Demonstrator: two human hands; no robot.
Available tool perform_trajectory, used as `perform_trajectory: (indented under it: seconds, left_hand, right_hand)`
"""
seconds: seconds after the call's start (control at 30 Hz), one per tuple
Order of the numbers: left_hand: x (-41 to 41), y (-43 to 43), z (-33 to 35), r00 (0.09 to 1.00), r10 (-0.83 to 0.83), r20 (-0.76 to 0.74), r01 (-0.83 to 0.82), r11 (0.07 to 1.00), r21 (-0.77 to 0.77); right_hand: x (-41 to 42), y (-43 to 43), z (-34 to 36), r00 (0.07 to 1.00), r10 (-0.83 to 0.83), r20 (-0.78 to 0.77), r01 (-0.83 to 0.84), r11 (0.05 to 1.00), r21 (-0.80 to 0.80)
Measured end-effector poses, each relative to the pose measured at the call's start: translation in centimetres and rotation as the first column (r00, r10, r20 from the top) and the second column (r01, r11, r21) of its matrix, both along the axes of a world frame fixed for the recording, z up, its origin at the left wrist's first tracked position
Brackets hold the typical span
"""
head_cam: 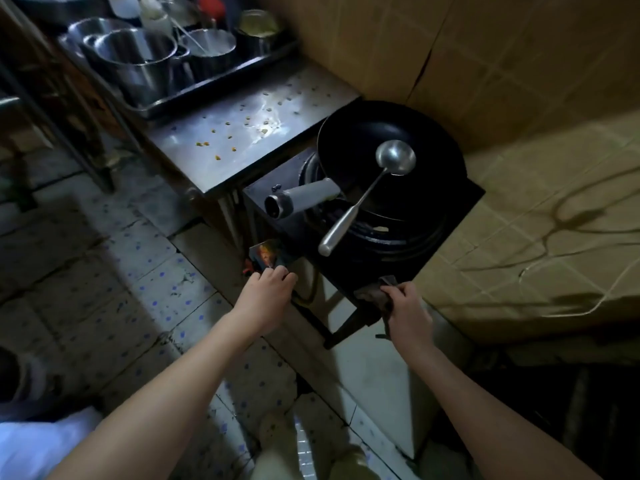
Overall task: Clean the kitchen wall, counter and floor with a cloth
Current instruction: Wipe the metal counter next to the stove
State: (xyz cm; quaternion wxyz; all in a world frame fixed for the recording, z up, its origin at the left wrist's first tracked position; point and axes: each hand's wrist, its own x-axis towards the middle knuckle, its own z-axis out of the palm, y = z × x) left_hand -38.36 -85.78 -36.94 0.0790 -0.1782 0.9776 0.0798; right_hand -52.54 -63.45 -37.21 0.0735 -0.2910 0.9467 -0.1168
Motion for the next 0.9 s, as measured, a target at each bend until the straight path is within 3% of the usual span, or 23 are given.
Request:
perform_trajectory:
  seconds: [0.23,0.33,0.57,0.73,0.9]
  left_hand:
    - [-0.6,-2.1,-1.7,0.998,-0.051,0.041,0.050,0.998,0.026]
    - [-0.1,-2.8,-2.4,0.996,-0.054,0.065,0.053,0.998,0.015]
    - [0.8,-4.0,-2.9,0.994,-0.074,0.077,0.073,0.997,0.020]
    - [0.5,-3.7,-2.6,0.990,-0.089,0.106,0.088,0.996,0.018]
    - [0.2,-3.2,-2.0,0.987,-0.065,0.150,0.063,0.998,0.015]
  right_hand:
    - [-4.0,-2.5,-1.9,0.963,-0.159,0.215,0.195,0.969,-0.155]
    - [-3.2,-4.9,-3.0,0.962,-0.191,0.195,0.206,0.977,-0.057]
    - [-1.8,-7.9,-4.4,0.992,-0.093,0.089,0.082,0.989,0.124]
    - [-2.1,-5.9,-4.9,0.983,0.162,0.084,-0.172,0.977,0.125]
    - [-4.0,-2.7,-4.8,0.989,0.136,0.058,-0.141,0.986,0.092]
